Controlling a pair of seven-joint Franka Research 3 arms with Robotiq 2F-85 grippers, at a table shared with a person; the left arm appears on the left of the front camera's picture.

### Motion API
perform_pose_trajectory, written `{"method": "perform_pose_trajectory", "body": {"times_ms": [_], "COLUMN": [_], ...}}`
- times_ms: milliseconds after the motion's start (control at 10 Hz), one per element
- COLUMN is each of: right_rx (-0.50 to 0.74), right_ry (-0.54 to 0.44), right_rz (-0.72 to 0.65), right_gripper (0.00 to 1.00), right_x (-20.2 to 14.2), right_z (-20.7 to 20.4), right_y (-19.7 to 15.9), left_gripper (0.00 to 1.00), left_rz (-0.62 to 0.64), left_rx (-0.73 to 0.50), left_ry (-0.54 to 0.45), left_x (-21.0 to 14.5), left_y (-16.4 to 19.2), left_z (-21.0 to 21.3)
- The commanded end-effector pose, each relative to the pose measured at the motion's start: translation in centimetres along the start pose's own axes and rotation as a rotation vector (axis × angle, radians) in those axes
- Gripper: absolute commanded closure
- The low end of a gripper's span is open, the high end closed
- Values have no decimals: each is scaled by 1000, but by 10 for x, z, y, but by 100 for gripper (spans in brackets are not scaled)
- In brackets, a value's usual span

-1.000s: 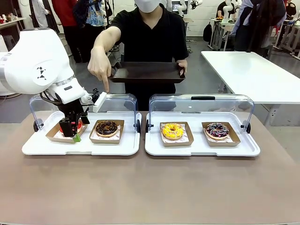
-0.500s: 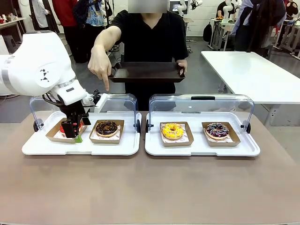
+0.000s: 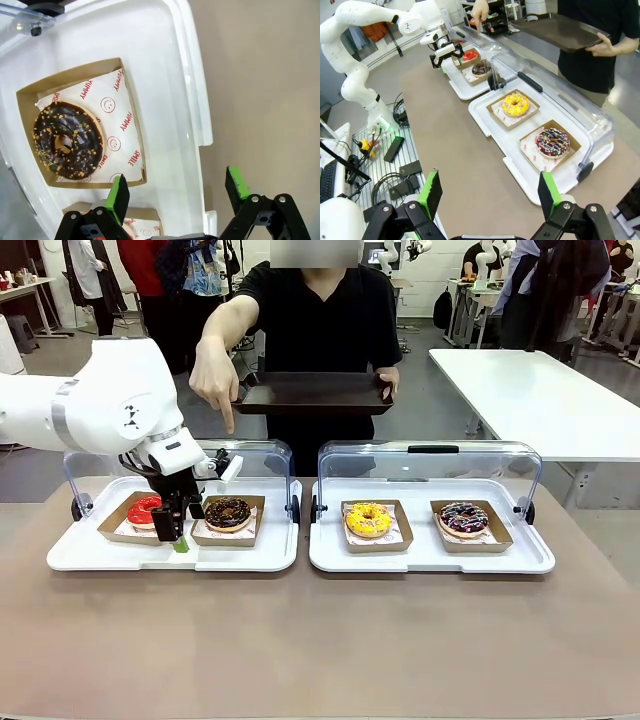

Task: Provide the desired donut to the person.
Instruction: Pick up and lift the Paper togo box containing the Donut pointed at by the person.

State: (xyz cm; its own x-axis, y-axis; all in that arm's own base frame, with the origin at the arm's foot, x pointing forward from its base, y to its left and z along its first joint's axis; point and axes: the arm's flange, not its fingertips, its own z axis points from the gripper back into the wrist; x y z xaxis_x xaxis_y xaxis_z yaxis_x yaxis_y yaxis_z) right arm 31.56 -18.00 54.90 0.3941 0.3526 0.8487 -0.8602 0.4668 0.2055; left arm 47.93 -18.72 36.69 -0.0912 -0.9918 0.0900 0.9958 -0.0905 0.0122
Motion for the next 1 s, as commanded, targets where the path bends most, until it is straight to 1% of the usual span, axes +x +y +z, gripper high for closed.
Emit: {"method": "perform_pose_trajectory", "body": {"times_ms": [0,300,500,800,900], "right_rx": [7,7,7,7,7], "right_ry": [-20,-20,-20,-20,-20], "right_rz": [5,5,5,5,5], "right_gripper": [0,0,0,0,0], "right_x": [0,0,0,0,0], "right_z": [0,0,0,0,0], "right_y": [-1,-1,-1,-1,-1], "left_gripper": [0,0,0,0,47], "left_rz": [7,4,0,1,-3], "left_rx": [-31,-26,-27,-15,-2], "left_ry": [21,27,31,45,46], "left_x": [-1,0,1,1,1], "left_y": [16,21,21,21,21], "left_z": [-7,-30,-38,-39,-38]}}
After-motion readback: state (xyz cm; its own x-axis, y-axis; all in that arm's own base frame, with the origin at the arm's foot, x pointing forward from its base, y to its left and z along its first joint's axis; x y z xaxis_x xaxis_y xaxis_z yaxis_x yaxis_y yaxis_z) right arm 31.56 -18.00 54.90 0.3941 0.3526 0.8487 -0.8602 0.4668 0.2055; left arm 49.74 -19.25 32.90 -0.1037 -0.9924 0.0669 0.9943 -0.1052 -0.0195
